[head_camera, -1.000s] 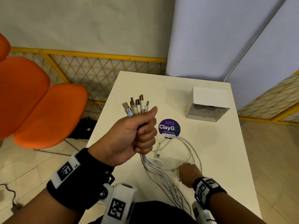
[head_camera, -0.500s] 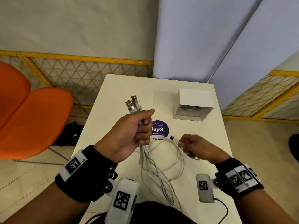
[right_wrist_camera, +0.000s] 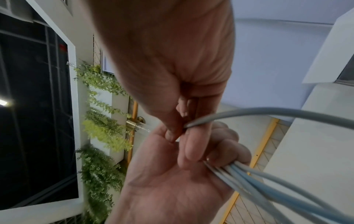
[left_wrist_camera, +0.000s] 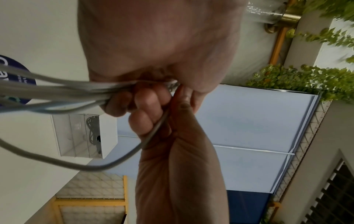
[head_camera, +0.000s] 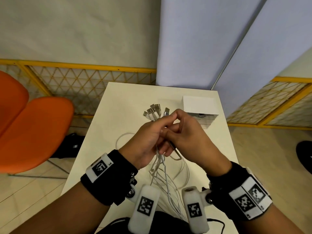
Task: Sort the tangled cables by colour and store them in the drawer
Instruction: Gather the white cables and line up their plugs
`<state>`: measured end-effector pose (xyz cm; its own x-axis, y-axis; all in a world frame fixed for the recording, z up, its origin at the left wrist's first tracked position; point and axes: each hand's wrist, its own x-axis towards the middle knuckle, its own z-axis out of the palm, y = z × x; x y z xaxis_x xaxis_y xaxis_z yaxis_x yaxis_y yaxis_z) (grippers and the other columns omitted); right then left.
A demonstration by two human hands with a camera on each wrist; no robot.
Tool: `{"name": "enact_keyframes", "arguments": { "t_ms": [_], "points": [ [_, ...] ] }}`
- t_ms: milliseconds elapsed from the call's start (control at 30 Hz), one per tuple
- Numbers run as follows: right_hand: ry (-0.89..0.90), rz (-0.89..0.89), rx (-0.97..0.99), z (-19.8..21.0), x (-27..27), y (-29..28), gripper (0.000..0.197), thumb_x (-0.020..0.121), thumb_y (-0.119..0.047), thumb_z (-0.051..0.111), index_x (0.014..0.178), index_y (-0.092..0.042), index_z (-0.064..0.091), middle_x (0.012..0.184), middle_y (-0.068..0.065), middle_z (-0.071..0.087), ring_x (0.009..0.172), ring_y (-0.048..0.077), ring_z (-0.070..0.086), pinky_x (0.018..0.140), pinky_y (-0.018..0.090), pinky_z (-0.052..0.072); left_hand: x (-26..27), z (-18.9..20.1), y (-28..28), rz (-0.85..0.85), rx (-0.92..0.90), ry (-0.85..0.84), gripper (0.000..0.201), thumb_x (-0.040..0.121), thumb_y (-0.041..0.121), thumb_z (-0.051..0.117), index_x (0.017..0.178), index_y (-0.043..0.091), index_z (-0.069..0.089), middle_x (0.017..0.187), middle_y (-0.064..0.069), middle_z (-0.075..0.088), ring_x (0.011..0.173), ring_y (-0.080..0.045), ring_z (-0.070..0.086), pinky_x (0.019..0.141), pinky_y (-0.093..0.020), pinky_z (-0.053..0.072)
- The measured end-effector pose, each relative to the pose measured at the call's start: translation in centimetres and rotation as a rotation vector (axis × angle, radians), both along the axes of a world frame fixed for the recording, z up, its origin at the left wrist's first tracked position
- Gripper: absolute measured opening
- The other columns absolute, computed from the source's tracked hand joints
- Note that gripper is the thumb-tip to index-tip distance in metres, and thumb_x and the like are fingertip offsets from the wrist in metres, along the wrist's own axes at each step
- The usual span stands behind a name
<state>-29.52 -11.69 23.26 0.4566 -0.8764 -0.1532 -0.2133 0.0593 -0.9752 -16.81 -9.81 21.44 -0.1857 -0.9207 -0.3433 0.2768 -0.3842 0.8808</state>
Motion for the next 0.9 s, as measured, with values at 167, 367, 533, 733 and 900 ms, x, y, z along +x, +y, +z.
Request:
{"name": "enact_keyframes", "arguments": {
  "t_ms": [167, 367, 533, 733, 900],
  "points": [
    [0.079, -0.069, -0.013, 0.1, 0.6, 0.8, 0.027, 0.094, -0.007, 0.062, 0.090, -0.011, 0.036, 0.058, 0.018, 0.065, 0.045, 0.036, 0.063, 0.044, 0.042, 0.054, 0.3, -0.1, 0.2, 0.026, 0.076, 0.010, 0.048, 0.102, 0.042, 0.047, 0.066, 0.013, 0.056, 0.045, -0.008, 0.031, 0.034, -0.023, 0.036, 0.043, -0.027, 0.034],
    [0.344, 0.003, -0.270, -0.5, -0.6, 1.0, 0.034, 0.089, -0.048, 0.064, 0.080, -0.020, 0.047, 0.053, -0.009, 0.061, 0.042, 0.009, 0.045, 0.045, 0.023, 0.035, 1.9, 0.6, -0.5, 0.247, 0.101, -0.001, 0.050, 0.100, 0.048, 0.050, 0.069, 0.009, 0.054, 0.054, -0.004, 0.043, 0.047, -0.018, 0.044, 0.055, -0.032, 0.039],
    [0.345, 0.194, -0.270, -4.1, -3.8, 0.0, 0.035, 0.101, -0.039, 0.048, 0.069, -0.027, 0.055, 0.061, -0.016, 0.054, 0.058, 0.002, 0.045, 0.056, 0.014, 0.032, 3.9, 1.5, -0.9, 0.277, 0.044, 0.189, 0.051, 0.100, 0.048, 0.044, 0.064, 0.013, 0.040, 0.064, -0.007, 0.049, 0.064, -0.025, 0.057, 0.082, -0.046, 0.054],
    [0.422, 0.174, -0.205, -11.0, -7.9, -2.3, 0.032, 0.104, -0.030, 0.044, 0.079, -0.018, 0.061, 0.069, -0.008, 0.059, 0.069, 0.005, 0.053, 0.073, 0.029, 0.041, 4.3, 2.3, 0.0, 0.182, -0.020, 0.087, 0.049, 0.094, 0.047, 0.054, 0.065, 0.021, 0.026, 0.055, 0.002, 0.015, 0.044, -0.012, 0.015, 0.045, -0.025, 0.024],
    [0.399, 0.174, -0.340, -8.0, -5.6, -3.0, 0.033, 0.101, -0.037, 0.047, 0.087, -0.015, 0.066, 0.076, 0.009, 0.059, 0.069, 0.019, 0.052, 0.069, 0.037, 0.046, 3.8, 2.5, 0.7, 0.020, 0.013, -0.262, 0.027, 0.083, 0.032, 0.076, 0.080, 0.009, 0.063, 0.063, -0.006, 0.053, 0.042, -0.009, 0.018, 0.046, -0.025, 0.012]
  ]
}}
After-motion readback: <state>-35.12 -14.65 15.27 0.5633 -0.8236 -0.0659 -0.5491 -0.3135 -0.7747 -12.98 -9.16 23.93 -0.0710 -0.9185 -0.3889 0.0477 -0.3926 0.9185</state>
